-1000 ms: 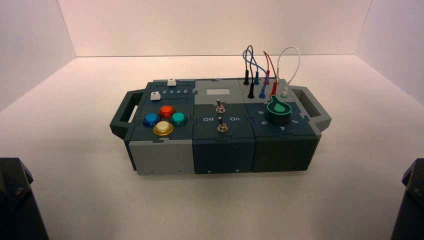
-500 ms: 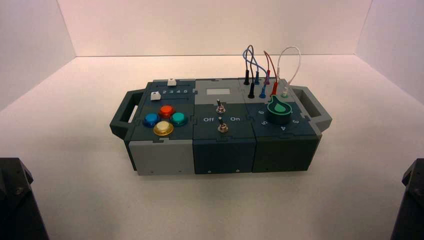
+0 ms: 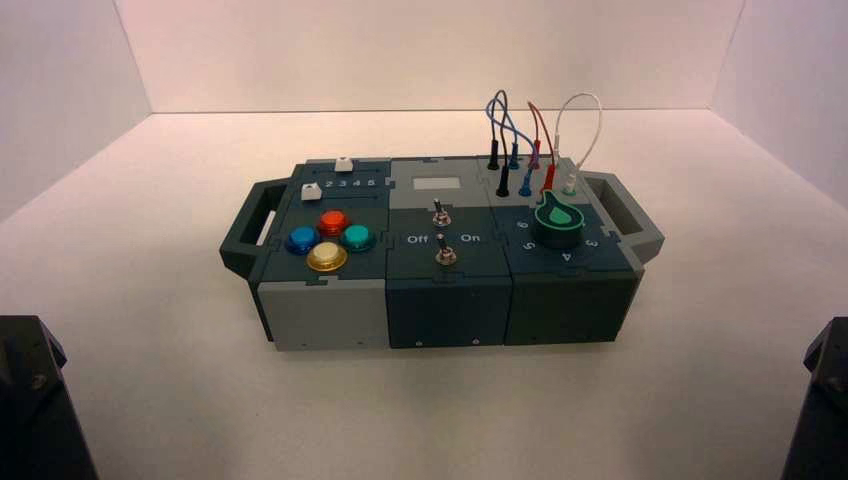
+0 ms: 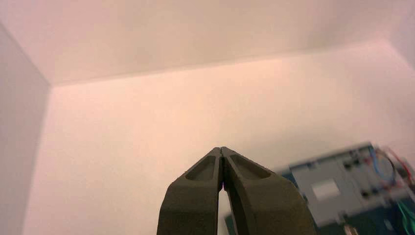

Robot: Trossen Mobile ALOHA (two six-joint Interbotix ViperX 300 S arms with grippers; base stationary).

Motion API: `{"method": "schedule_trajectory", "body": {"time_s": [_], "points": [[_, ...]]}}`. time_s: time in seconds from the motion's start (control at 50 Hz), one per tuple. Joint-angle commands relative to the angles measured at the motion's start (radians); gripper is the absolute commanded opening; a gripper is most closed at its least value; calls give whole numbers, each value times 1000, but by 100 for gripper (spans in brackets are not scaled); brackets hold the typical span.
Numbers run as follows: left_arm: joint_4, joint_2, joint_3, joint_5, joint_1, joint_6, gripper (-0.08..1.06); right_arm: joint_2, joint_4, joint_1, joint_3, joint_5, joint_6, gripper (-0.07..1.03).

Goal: Move the top slider to position 4.

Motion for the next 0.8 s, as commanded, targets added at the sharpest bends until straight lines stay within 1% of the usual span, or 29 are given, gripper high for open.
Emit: {"method": "schedule_trajectory", "body": {"time_s": [0.02,0.08,0.2,0.26,0.3,0.34,0.4,0.44,0.56,0.62,0.66,0.72,0.74,0.8], "points": [[2,60,-57,80,-34,6,-3,9,40,37,-40,78,-2,-2],[2,95,-66,110,-49,8,-3,11,64,57,-35,107,-6,-2],[-2,160,-69,140,-77,20,-3,9,87,84,-29,146,-11,-2],[-3,190,-64,147,-97,28,-3,9,87,107,-28,178,-15,-2],[-5,202,-63,147,-107,29,-3,12,87,121,-29,195,-23,-2],[-8,213,-57,149,-118,29,-3,18,87,144,-31,221,-37,-2],[-15,225,-52,149,-130,28,-3,21,87,175,-28,244,-41,-2],[-20,235,-48,149,-138,25,-3,26,87,198,-26,259,-41,-2],[-41,265,-44,149,-152,11,-3,38,87,241,-15,275,-43,-2],[-44,290,-46,149,-152,-5,-3,48,87,256,-14,281,-48,-2],[-46,302,-46,149,-150,-8,-3,54,81,265,-14,285,-51,-2],[-48,324,-48,149,-152,-11,-3,71,77,282,-20,299,-71,-2],[-49,333,-51,147,-152,-11,-3,72,77,282,-20,301,-72,-2],[-49,362,-54,149,-152,-12,-3,94,71,296,-26,314,-94,-2]]}}
